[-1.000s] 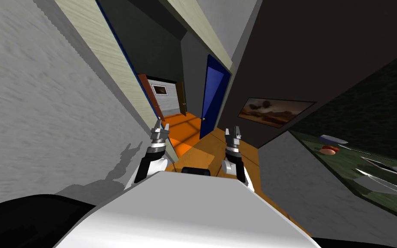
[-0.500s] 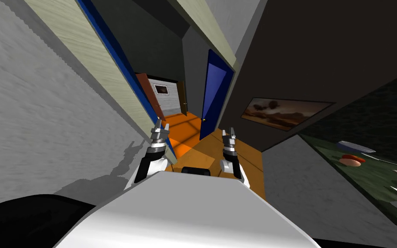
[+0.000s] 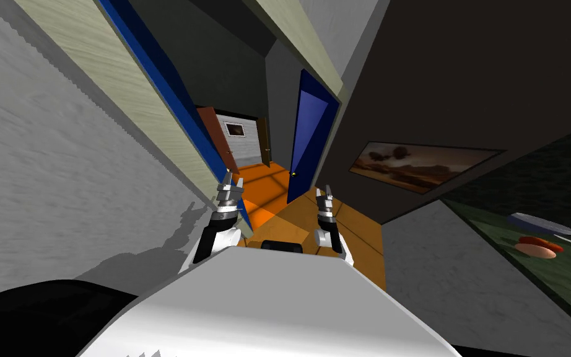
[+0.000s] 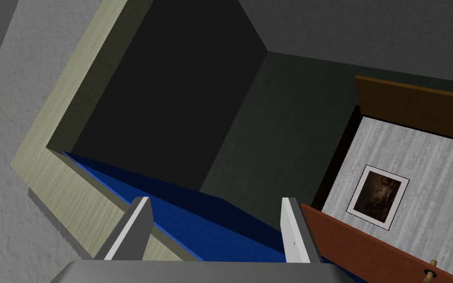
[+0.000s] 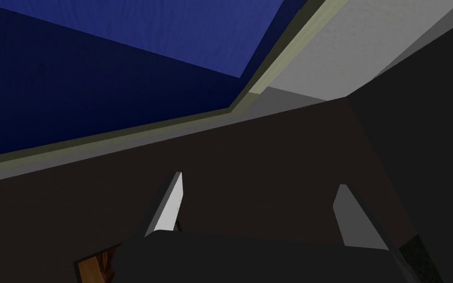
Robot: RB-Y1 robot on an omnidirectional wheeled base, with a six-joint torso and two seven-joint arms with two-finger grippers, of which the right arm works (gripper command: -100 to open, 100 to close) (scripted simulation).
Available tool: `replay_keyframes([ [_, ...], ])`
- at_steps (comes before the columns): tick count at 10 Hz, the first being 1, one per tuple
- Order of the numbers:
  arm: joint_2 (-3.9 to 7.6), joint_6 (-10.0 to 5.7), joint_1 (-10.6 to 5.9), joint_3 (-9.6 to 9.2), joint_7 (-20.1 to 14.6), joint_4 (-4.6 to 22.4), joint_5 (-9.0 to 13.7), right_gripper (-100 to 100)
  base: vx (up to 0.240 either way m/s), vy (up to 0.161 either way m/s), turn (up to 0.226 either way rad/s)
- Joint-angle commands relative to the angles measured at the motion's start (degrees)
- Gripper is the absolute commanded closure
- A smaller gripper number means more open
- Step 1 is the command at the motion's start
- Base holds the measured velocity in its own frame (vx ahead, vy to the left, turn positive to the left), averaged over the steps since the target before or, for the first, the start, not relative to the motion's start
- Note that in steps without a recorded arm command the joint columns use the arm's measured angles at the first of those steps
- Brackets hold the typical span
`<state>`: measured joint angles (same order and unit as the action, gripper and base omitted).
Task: Push the door open
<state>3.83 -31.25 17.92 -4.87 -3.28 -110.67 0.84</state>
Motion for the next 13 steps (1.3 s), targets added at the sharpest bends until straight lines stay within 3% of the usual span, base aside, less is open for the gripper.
replay_keyframes([
  [1, 0.31, -0.59, -0.92, -0.2, -0.02, 2.35, -0.07, -100, 0.098, -0.077, 0.064],
  [13, 1.51, -3.88, -7.35, -2.43, 0.1, 19.23, -0.85, -100, 0.085, -0.079, 0.068],
])
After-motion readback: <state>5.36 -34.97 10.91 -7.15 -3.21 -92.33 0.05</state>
